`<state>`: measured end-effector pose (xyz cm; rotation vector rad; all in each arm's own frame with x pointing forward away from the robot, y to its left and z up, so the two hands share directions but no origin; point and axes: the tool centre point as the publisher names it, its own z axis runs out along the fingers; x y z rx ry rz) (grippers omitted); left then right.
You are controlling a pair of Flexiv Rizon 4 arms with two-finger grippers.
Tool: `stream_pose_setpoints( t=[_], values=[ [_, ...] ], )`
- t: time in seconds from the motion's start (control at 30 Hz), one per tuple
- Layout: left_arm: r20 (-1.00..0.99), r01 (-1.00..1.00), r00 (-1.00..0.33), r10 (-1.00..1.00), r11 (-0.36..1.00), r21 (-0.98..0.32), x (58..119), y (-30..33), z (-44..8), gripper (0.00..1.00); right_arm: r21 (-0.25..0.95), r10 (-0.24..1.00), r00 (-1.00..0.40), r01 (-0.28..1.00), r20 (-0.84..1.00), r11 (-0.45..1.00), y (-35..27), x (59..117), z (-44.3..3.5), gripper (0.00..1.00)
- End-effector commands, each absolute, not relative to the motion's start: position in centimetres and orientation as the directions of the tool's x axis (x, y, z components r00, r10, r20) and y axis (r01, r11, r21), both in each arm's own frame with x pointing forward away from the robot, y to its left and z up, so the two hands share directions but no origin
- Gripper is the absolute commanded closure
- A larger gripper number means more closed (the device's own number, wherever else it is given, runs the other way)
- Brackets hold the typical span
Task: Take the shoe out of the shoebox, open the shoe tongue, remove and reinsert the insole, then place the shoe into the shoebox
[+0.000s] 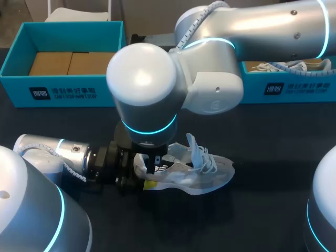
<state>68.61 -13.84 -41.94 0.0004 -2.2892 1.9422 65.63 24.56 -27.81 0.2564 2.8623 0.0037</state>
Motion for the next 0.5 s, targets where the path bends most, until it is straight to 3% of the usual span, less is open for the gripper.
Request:
stream_pose_setpoints(
  t=[0.03, 0.5],
  values=[
    [0.105, -0.09, -0.991, 0.088, 0.165, -0.982, 68.5, -13.8, -42.0, 1.0, 0.037, 0.156, -0.961, 0.151, -0.227, 0.988, 24.3, 66.4, -29.1, 1.0],
    [0.105, -0.09, -0.991, 0.088, 0.165, -0.982, 68.5, -13.8, -42.0, 1.0, 0.0, 0.123, -0.968, 0.126, -0.217, 0.992, 23.6, 68.8, -33.0, 1.0]
  ],
)
